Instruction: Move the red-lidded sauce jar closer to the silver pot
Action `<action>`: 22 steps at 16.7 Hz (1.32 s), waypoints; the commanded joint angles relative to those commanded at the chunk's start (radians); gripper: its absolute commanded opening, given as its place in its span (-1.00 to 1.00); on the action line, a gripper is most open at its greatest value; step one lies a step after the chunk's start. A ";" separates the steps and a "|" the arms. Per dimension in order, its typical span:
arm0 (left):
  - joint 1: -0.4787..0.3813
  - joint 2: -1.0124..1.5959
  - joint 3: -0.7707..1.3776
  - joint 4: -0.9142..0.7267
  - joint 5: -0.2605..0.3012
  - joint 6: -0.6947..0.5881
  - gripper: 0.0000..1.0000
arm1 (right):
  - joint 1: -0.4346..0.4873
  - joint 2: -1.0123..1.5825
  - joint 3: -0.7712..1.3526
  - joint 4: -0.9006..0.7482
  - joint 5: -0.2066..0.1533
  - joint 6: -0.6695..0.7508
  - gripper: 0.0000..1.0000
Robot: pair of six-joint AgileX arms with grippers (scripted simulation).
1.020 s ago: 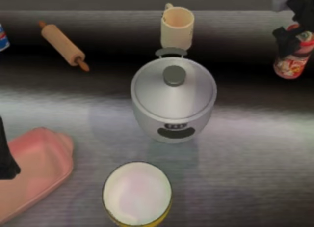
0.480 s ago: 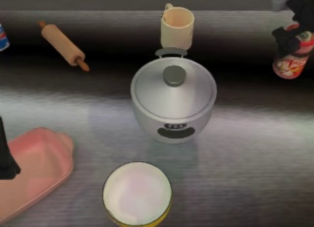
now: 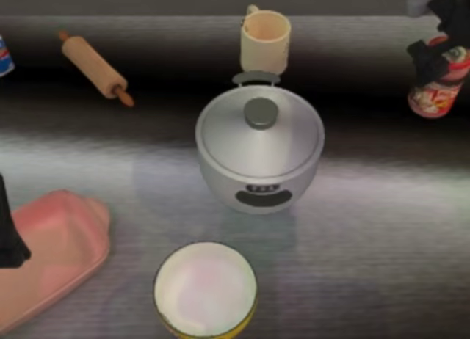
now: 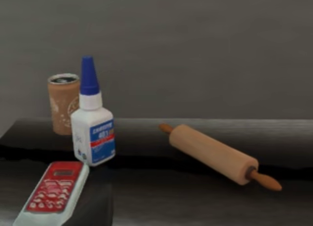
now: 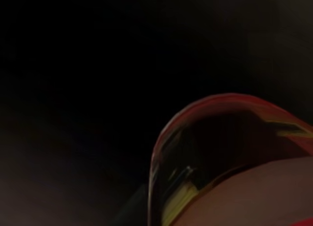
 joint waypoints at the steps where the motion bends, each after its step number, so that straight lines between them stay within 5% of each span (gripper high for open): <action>1: 0.000 0.000 0.000 0.000 0.000 0.000 1.00 | 0.001 -0.012 -0.012 0.001 0.000 0.000 -1.00; 12: 0.000 0.000 0.000 0.000 0.000 0.000 1.00 | 0.017 -0.529 -0.560 0.032 -0.005 0.004 -1.00; 22: 0.000 0.000 0.000 0.000 0.000 0.000 1.00 | 0.040 -0.569 -0.625 0.055 0.009 0.075 -1.00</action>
